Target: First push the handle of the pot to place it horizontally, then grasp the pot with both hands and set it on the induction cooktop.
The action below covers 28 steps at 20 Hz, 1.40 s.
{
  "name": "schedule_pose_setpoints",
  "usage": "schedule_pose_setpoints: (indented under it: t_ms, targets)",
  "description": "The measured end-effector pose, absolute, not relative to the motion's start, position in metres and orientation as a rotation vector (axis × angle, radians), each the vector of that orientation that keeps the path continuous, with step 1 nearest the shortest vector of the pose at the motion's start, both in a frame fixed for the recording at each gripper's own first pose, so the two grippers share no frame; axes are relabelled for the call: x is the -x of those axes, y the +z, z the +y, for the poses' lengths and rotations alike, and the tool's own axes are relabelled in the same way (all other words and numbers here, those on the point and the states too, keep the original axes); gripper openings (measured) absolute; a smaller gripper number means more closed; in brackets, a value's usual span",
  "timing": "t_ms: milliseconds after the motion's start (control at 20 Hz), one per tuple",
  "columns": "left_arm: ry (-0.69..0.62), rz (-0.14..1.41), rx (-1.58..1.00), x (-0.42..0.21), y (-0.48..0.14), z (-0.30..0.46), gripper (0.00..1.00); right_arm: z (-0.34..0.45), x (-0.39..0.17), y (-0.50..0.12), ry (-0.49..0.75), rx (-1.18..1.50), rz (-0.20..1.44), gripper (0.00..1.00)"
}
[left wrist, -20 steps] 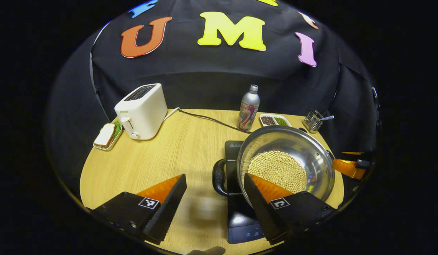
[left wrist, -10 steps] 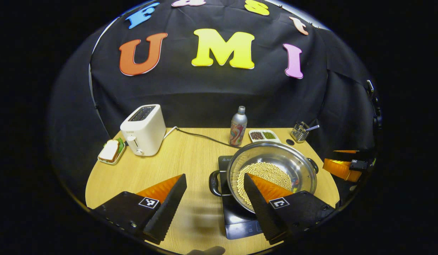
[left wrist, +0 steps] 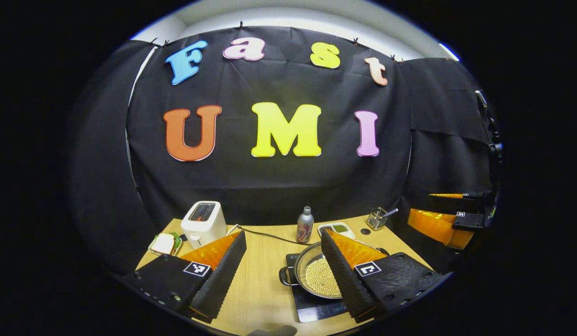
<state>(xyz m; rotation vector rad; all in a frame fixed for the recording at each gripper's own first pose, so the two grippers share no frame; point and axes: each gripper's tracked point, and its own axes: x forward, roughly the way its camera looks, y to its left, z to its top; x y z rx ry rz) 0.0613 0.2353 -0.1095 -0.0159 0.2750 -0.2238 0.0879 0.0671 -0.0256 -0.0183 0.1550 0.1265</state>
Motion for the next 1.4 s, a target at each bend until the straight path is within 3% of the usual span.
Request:
schedule_pose_setpoints:
  t_ms: [500, 850, 1400]
  targets:
    - [-0.101, 0.057, 0.021, -0.019, -0.007, 0.313, 0.96, 0.057, -0.022, 0.074, 0.084, -0.036, -0.089, 1.00]
    - [0.027, -0.034, -0.024, 0.017, 0.002, 0.368, 0.95, 0.031, 0.000, 0.057, 0.023, -0.048, -0.078, 1.00]
    - [-0.025, 0.018, 0.046, 0.030, -0.014, 0.340, 0.95, 0.019, 0.020, 0.051, -0.015, -0.051, -0.086, 1.00]
